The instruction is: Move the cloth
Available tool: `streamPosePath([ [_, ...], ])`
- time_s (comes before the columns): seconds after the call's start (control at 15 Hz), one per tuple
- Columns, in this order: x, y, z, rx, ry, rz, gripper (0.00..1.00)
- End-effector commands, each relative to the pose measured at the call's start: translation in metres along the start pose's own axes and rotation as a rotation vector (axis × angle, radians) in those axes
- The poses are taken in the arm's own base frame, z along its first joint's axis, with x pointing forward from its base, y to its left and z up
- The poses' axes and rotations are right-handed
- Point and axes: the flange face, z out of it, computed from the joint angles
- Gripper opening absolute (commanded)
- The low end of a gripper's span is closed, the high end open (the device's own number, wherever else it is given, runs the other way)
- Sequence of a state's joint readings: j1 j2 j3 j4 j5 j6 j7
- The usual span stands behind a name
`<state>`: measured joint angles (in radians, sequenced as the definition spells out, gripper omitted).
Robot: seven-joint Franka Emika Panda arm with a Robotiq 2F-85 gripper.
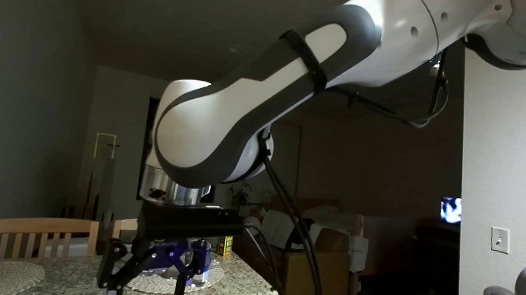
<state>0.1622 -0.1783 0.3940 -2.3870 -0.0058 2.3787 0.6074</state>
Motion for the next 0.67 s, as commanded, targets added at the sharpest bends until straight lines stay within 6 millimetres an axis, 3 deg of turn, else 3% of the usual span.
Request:
streamPosePath([
  [0.0,0.018,-0.014,0.021,0.011,-0.001,-0.043,1.00],
  [0.4,0.053,-0.021,0.072,0.023,0.021,-0.053,1.00],
  [0.6,0.057,-0.019,0.107,-0.001,-0.010,-0.024,1.00],
])
